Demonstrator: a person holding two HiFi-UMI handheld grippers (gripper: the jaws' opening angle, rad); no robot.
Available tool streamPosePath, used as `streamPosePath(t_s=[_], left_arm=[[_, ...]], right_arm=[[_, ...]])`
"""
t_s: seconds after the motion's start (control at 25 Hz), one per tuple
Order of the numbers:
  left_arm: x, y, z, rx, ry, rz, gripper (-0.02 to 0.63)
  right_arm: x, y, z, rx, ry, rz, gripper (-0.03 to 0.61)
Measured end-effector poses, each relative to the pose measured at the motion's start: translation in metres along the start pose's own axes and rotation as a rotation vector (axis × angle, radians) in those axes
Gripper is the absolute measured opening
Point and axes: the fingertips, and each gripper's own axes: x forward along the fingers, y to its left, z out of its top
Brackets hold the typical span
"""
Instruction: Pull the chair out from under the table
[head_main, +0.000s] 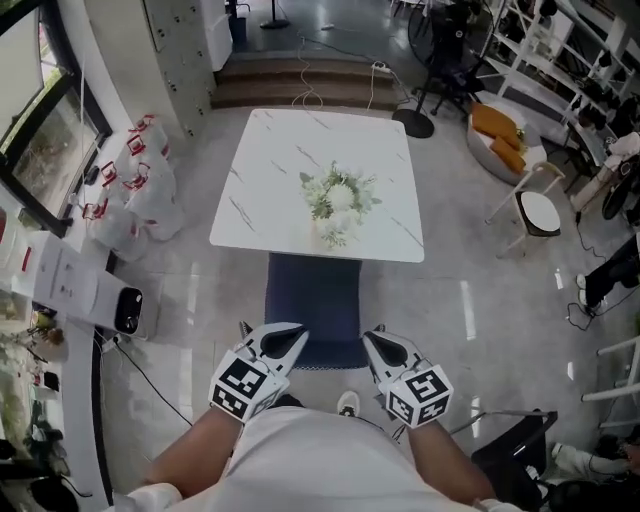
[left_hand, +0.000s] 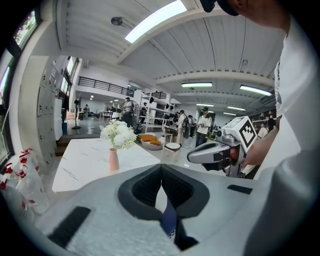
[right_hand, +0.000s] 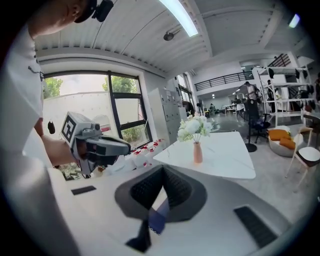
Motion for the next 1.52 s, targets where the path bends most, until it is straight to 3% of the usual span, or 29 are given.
streamPosePath(t_s=[0.36,0.76,1.12,1.52], left_arm=[[-0.001,-0.007,0.004,-0.006,-0.013,0.095,0.009],[-0.02,-0.006,0.015,0.017,-0.046,0.06,0.009],[-0.045,0.001,-0.001,0.005,-0.055,0.06,0.009],[-0.06,0.001,-0.009,-0.004,-0.07,0.074,0.009]], right_arm=[[-0.007,-0.003,-0.004,-0.008,-0.004,0.081,0.006],[-0.016,0.017,0.013,0.025,-0.06,0.029,0.006],[-0.009,0.038,-0.006,0.054,-0.038,0.007,0.006],[-0.004,0.048,0.0,0.02,-0.034,0.02,0.006]])
